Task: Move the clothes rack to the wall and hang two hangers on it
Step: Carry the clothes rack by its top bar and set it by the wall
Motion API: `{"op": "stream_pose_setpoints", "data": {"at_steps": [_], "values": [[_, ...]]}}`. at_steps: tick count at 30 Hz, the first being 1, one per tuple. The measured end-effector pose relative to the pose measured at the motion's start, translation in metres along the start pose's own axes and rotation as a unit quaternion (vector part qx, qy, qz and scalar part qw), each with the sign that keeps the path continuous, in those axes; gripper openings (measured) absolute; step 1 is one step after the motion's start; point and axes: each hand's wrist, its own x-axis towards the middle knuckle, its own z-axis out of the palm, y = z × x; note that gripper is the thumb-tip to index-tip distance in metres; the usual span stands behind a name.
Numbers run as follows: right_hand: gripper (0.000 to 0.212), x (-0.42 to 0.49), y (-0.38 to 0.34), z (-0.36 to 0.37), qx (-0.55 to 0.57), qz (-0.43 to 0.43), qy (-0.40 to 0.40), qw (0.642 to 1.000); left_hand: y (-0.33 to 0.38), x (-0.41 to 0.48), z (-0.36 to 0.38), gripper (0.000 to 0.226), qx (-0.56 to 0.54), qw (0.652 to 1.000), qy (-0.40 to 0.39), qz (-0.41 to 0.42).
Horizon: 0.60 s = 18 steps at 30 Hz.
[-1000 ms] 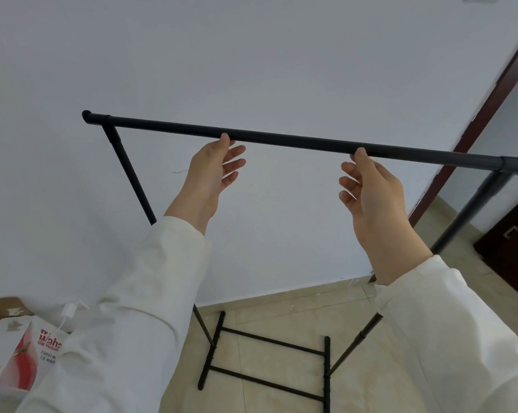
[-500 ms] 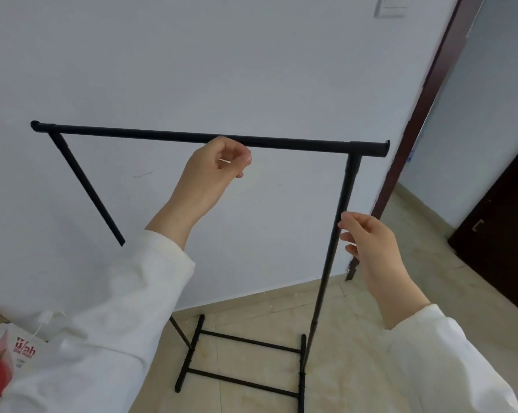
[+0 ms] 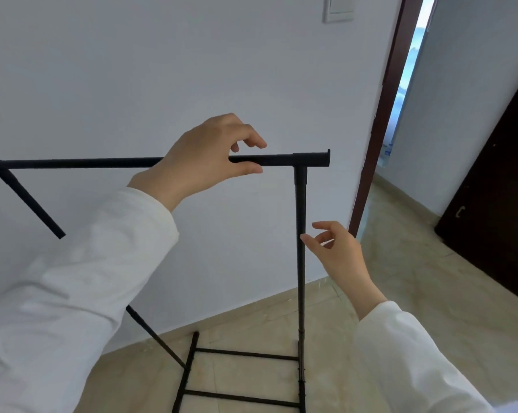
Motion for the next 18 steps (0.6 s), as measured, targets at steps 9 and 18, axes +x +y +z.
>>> {"op": "stream_pose_setpoints", "data": {"at_steps": [9,18], "values": [[0.025,0.020,0.004,0.011,-0.044,-0.018,-0.016,0.999,-0.022,0.025,0.009,0.019,0.014,0.998,-0.052,0.016],[0.014,0.037,0.002,0.019,-0.082,-0.070,-0.014,0.994,-0.040,0.038,0.011,0.018,0.022,0.997,-0.043,0.060]]}}
